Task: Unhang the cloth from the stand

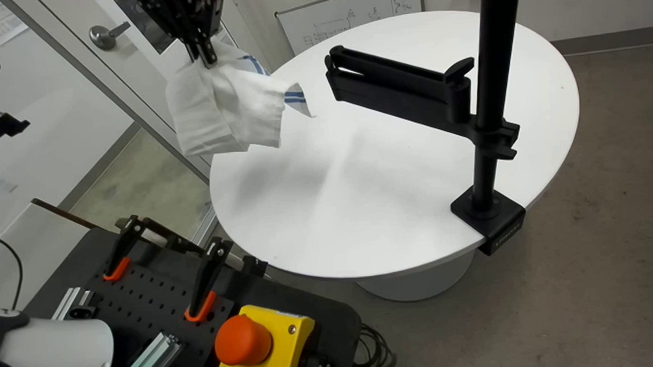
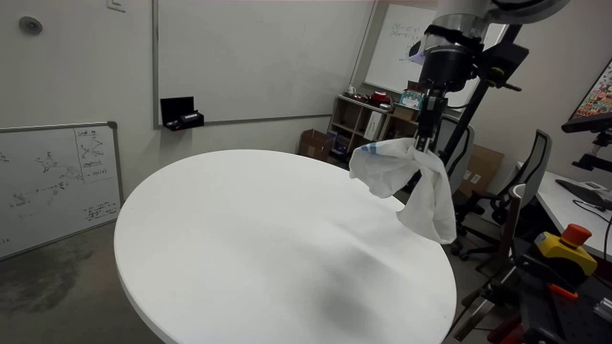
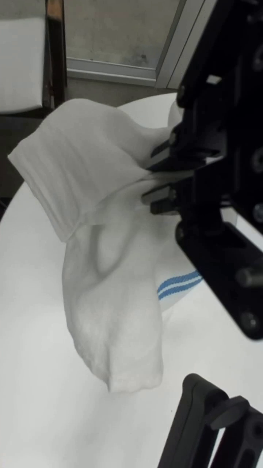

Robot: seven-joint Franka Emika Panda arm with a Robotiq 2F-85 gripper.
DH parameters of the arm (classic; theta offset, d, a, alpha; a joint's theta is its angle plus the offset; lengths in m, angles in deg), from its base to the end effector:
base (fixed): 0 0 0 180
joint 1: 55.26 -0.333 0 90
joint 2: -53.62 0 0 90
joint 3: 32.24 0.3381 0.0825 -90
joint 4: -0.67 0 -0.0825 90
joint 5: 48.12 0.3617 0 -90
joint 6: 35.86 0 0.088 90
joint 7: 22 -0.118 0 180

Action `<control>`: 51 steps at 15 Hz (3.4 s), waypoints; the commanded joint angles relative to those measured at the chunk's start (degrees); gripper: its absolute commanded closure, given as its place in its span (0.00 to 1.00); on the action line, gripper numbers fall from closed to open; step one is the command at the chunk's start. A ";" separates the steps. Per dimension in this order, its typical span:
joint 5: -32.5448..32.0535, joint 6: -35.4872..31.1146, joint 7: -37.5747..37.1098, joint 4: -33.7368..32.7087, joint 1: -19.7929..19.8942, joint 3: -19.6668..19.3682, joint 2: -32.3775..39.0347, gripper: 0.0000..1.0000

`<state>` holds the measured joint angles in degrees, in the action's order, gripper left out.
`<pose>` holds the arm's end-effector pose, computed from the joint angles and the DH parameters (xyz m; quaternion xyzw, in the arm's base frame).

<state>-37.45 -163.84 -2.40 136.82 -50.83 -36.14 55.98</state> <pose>0.4594 -0.0600 0.3195 -0.9930 -0.0339 0.0725 0.0864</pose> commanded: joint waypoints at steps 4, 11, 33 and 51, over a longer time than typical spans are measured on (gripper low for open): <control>-2.24 -15.23 0.70 0.92 -0.23 1.63 9.10 0.96; -9.12 -30.74 -1.02 0.68 -0.02 2.21 18.39 0.96; -19.30 -33.35 -8.03 0.28 -1.61 -0.12 25.32 0.23; -11.33 -13.69 -5.79 -1.45 1.20 3.36 12.18 0.00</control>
<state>-48.90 -177.66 -8.26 135.47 -49.27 -32.44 68.15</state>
